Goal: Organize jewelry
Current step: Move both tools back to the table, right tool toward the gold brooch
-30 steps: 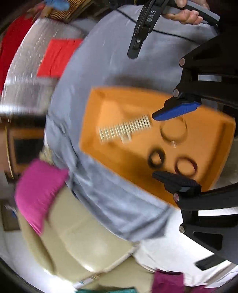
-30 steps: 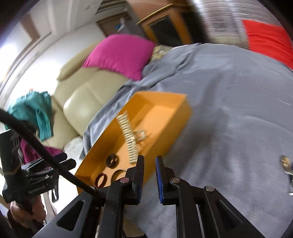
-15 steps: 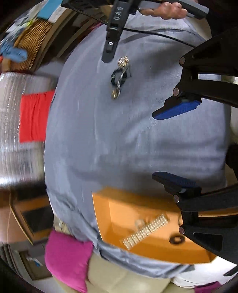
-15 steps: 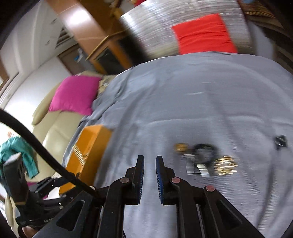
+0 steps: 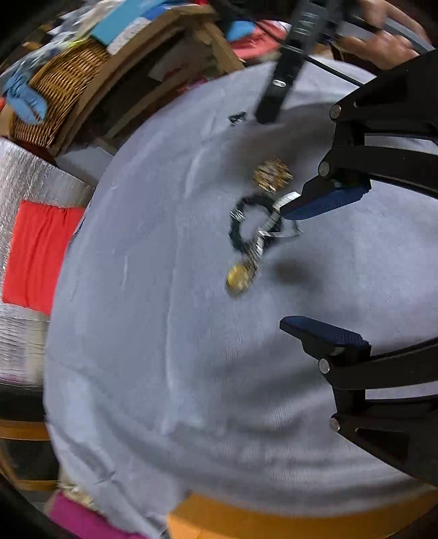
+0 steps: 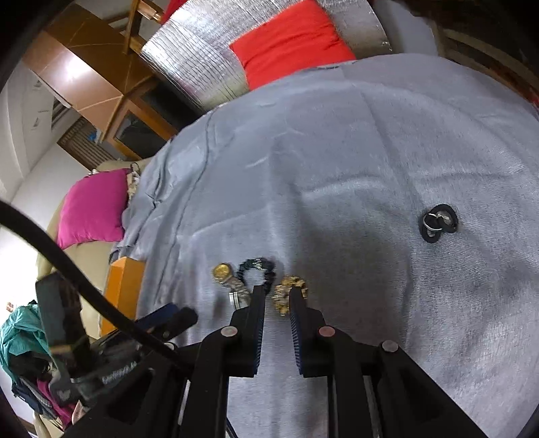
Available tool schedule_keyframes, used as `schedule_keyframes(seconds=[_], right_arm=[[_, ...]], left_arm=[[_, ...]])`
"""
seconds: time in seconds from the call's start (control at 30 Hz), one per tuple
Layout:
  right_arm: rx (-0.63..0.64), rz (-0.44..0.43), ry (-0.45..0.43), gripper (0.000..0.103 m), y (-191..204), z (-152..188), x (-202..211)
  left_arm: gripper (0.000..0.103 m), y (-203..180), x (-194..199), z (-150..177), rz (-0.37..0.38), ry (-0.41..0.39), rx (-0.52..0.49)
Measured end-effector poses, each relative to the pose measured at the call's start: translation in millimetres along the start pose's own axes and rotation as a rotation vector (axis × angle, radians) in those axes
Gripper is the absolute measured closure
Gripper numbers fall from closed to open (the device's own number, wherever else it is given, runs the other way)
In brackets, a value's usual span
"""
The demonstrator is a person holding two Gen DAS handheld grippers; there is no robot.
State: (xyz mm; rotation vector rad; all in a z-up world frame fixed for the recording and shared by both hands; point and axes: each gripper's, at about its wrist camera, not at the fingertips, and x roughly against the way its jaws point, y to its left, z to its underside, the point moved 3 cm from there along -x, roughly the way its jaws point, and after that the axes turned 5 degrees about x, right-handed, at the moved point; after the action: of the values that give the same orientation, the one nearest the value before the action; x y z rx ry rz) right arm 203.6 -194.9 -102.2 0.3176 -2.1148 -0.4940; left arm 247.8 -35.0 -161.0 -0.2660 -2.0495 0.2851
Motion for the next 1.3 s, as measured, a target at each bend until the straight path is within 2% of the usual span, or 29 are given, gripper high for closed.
schedule_keyframes(seconds=[0.2, 0.3, 0.4, 0.53, 0.63, 0.8, 0.83, 0.9, 0.93, 1.03, 1.1, 1.17, 1.23, 1.3], right_arm=[[-0.037, 0.027, 0.015, 0.085, -17.8, -1.5, -8.9], [-0.04, 0.036, 0.015, 0.085, -20.3, -3.6, -13.9], [-0.04, 0.041, 0.028, 0.085, -18.7, -3.9, -22.9], [-0.031, 0.039, 0.041, 0.085, -13.4, -2.6, -28.8], [-0.022, 0.03, 0.048, 0.085, -7.1, -1.6, -32.8], [0.002, 0.043, 0.072, 0.085, 2.9, 2.2, -42.1], [0.006, 0.057, 0.074, 0.083, 4.0, 2.3, -43.5], [0.019, 0.094, 0.072, 0.063, 5.8, 2.7, -46.4], [0.024, 0.102, 0.068, 0.059, 5.9, 2.9, -46.5], [0.085, 0.124, 0.065, 0.058, 13.7, 4.7, -47.9], [0.14, 0.163, 0.07, 0.058, 17.7, 6.8, -51.2], [0.194, 0.202, 0.081, 0.058, 22.1, 9.6, -56.6], [0.268, 0.248, 0.079, 0.058, 29.4, 12.2, -61.0], [0.316, 0.284, 0.08, 0.058, 33.6, 13.4, -65.9]], left_arm=[[0.044, -1.5, -38.2, -14.9, 0.073, 0.042, 0.099], [0.045, -5.0, -46.3, -13.2, 0.084, 0.042, 0.092], [0.06, -3.8, -48.0, -12.0, 0.054, 0.023, 0.066], [0.082, 11.0, -42.6, -10.2, 0.099, 0.043, 0.091], [0.09, 21.1, -37.9, -8.0, 0.106, 0.054, 0.09], [0.09, 36.4, -26.4, -1.9, 0.103, 0.059, 0.065], [0.09, 39.0, -24.9, -1.7, 0.089, 0.054, 0.058], [0.09, 45.9, -21.5, -1.5, 0.077, 0.05, 0.057], [0.091, 48.6, -19.4, -1.1, 0.078, 0.047, 0.06], [0.09, 48.7, -12.0, -1.5, 0.078, 0.026, 0.037], [0.089, 44.5, -8.0, -2.7, 0.106, 0.016, 0.023], [0.081, 38.9, -7.4, -4.5, 0.122, 0.009, 0.004], [0.058, 33.3, -10.2, -6.3, 0.12, 0.003, -0.009], [0.054, 27.3, -13.6, -8.3, 0.12, 0.0, -0.016]])
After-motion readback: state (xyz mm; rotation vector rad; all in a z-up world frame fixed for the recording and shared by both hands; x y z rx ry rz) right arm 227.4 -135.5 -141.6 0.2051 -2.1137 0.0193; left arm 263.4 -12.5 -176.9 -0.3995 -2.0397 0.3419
